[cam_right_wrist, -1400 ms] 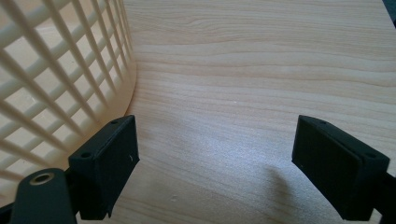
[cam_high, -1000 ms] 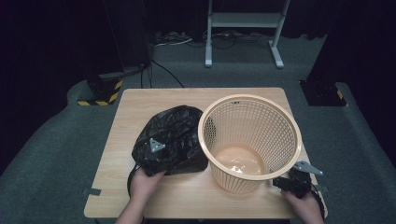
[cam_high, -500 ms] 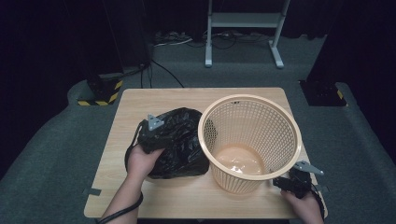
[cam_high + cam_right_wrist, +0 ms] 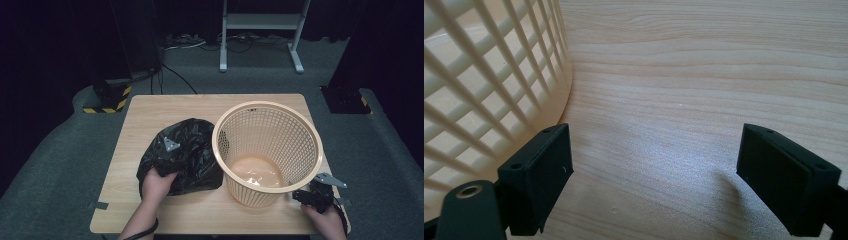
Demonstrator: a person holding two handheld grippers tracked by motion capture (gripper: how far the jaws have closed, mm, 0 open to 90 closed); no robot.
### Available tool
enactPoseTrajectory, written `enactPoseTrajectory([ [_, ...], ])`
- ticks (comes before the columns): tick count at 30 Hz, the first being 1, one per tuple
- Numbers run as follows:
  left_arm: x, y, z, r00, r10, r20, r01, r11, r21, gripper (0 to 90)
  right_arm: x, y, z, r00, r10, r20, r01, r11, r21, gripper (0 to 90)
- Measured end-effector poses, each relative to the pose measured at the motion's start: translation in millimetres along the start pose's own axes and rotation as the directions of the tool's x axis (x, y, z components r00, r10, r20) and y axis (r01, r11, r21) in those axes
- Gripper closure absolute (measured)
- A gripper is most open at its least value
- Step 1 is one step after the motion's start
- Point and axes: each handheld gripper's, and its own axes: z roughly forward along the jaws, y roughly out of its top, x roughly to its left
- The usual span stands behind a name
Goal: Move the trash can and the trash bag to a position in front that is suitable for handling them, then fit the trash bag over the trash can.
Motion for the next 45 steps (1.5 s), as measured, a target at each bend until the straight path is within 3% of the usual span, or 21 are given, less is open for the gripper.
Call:
enactPoseTrajectory([
  [2, -6.5, -12.8, -12.1, 0.9983, -0.057, -0.001, 0.057, 0.9982, -0.017, 46.4, 0.4, 0.0, -0.1, 1.0, -0.003, -0.002, 0.003, 1.0, -0.002, 14.4],
  [3, -6.5, -12.8, -12.1, 0.9983, -0.057, -0.001, 0.057, 0.9982, -0.017, 46.2, 0.4, 0.0, -0.1, 1.0, -0.003, -0.002, 0.003, 1.0, -0.002, 14.4],
  [5, -12.3, -20.9, -22.9, 0.9954, -0.096, -0.001, 0.096, 0.9947, -0.037, 46.2, 0.5, -0.1, -0.2, 1.0, -0.004, -0.004, 0.004, 1.0, -0.003, 14.4],
  [7, -20.7, -27.8, -35.1, 0.9948, -0.101, -0.011, 0.1, 0.9931, -0.06, 44.8, 0.1, -0.1, -0.3, 1.0, -0.003, -0.009, 0.003, 1.0, -0.004, 14.4],
  [9, -30.5, -33.8, -54.0, 0.9927, -0.119, -0.021, 0.115, 0.985, -0.129, 42.3, -0.2, 0.0, -0.2, 1.0, -0.002, -0.009, 0.002, 1.0, -0.002, 14.5],
  [12, -36.2, -36.6, -68.4, 0.9925, -0.12, -0.026, 0.113, 0.9782, -0.174, 40.3, -1.0, 0.0, -0.2, 0.9998, -0.005, -0.02, 0.005, 1.0, -0.003, 14.3],
  [14, -40.3, -36.1, -80.9, 0.9958, -0.082, -0.04, 0.073, 0.9782, -0.195, 36.3, -0.9, 0.2, 0.4, 0.9998, -0.001, -0.02, 0.001, 1.0, 0.003, 14.4],
  [15, -40.3, -36.1, -80.9, 0.9958, -0.082, -0.04, 0.073, 0.9782, -0.195, 34.7, -1.1, 0.3, 0.6, 0.9998, 0.001, -0.02, -0.001, 1.0, 0.003, 14.4],
  [17, -37.2, -31.5, -90.4, 0.9989, -0.027, -0.038, 0.018, 0.9783, -0.206, 31.4, -1.2, 0.5, 0.9, 0.9998, 0.004, -0.019, -0.004, 1.0, 0.006, 14.4],
  [19, -35.4, -30.0, -91.0, 0.9995, -0.013, -0.03, 0.007, 0.9785, -0.206, 26.4, -1.2, 0.5, 0.9, 0.9998, 0.005, -0.019, -0.005, 1.0, 0.005, 14.4],
  [22, -25.4, -22.3, -80.5, 0.9965, 0.075, -0.036, -0.08, 0.98, -0.182, 19.1, -0.9, 0.4, 0.8, 0.9999, 0.005, -0.014, -0.005, 1.0, 0.002, 14.4],
  [26, -17.0, -20.4, -60.2, 0.992, 0.124, -0.023, -0.126, 0.9857, -0.113, 16.8, -1.0, 0.4, 0.7, 0.9999, 0.008, -0.013, -0.008, 1.0, 0.003, 14.4],
  [28, -13.9, -22.9, -48.0, 0.9946, 0.104, 0.001, -0.104, 0.992, -0.071, 20.1, -1.2, 0.4, 0.6, 0.9998, 0.014, -0.012, -0.014, 1.0, 0.003, 14.4],
  [32, -11.7, -30.5, -38.0, 0.998, 0.063, 0.004, -0.063, 0.9974, -0.036, 25.9, -1.5, 0.6, 1.0, 0.9999, 0.014, -0.009, -0.013, 1.0, 0.004, 14.4],
  [33, -11.3, -33.6, -35.2, 0.9987, 0.05, 0.011, -0.049, 0.9986, -0.022, 35.3, -1.4, 0.5, 1.0, 0.9999, 0.013, -0.008, -0.013, 1.0, 0.003, 14.5],
  [37, -12.9, -39.6, -29.1, 0.9999, 0.01, 0.009, -0.01, 0.9999, 0.001, 53.2, -1.8, 0.4, 0.8, 0.9999, 0.014, -0.01, -0.014, 1.0, 0.001, 14.6],
  [42, -15.8, -47.3, -26.0, 0.9998, -0.013, 0.014, 0.013, 0.9994, -0.031, 78.4, 0.3, 0.1, 0.1, 0.9999, 0.0, -0.01, 0.0, 1.0, -0.002, 14.6],
  [43, -15.8, -47.3, -26.0, 0.9998, -0.013, 0.014, 0.013, 0.9994, -0.031, 80.6, 1.0, -0.1, -0.3, 0.9999, -0.005, -0.01, 0.005, 1.0, -0.009, 14.6],
  [45, -16.6, -48.8, -31.5, 0.9993, -0.035, 0.013, 0.036, 0.9963, -0.078, 83.0, 2.0, 0.0, -0.6, 0.9996, -0.029, -0.005, 0.029, 1.0, -0.013, 14.6],
])
